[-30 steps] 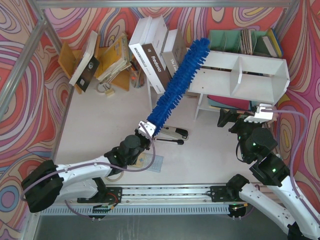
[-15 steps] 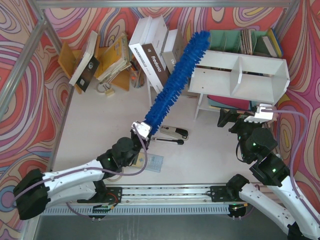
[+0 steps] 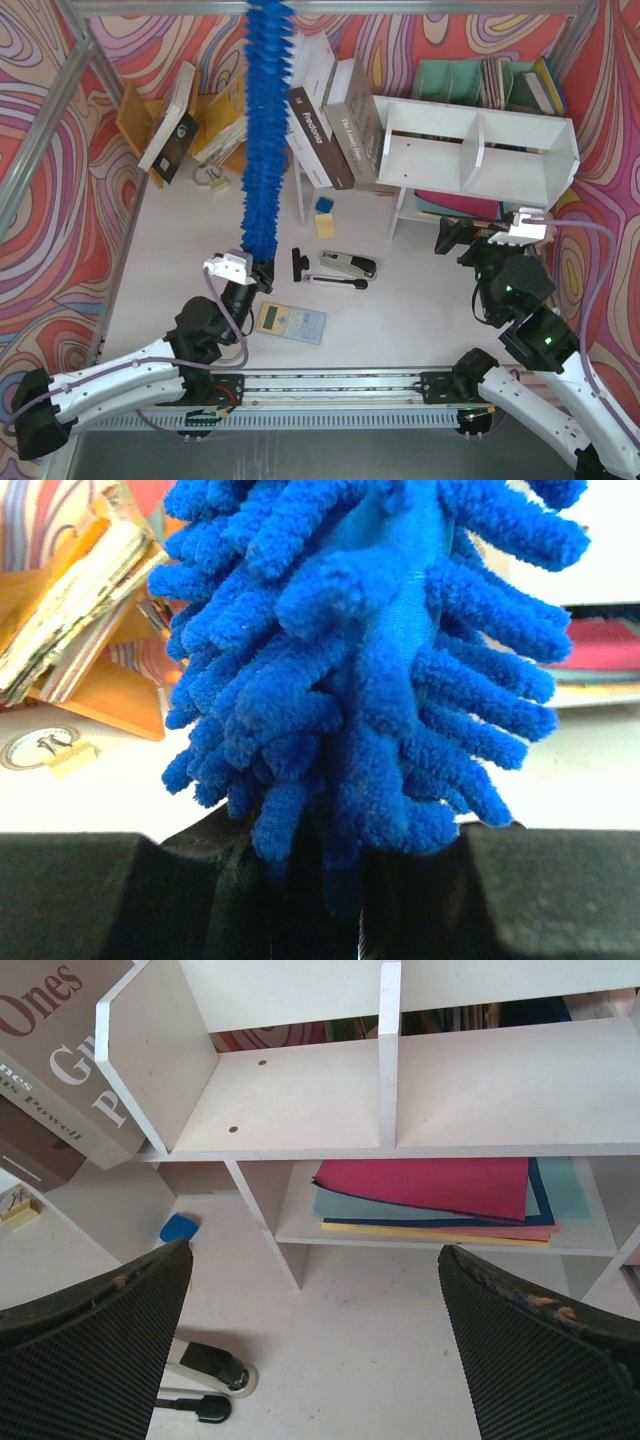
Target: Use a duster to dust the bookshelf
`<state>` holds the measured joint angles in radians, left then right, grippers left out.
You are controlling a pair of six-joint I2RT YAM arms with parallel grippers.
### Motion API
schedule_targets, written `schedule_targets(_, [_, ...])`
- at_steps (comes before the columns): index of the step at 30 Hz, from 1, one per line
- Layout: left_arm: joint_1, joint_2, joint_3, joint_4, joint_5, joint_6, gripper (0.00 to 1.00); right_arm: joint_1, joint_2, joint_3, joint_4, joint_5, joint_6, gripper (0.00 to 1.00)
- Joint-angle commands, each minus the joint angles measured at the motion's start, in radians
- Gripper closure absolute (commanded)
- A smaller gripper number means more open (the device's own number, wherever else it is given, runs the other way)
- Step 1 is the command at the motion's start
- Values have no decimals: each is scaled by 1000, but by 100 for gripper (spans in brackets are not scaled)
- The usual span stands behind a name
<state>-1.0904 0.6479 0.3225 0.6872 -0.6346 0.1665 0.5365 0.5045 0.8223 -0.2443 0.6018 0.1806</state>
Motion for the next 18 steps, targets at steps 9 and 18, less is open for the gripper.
schedule_targets(9, [53, 146, -60, 259, -71, -52, 100, 0, 14, -5, 23, 4, -3, 1])
schedule_targets(18, [115, 366, -88, 368, 0, -103, 100, 0, 15, -3, 24, 9, -8, 1])
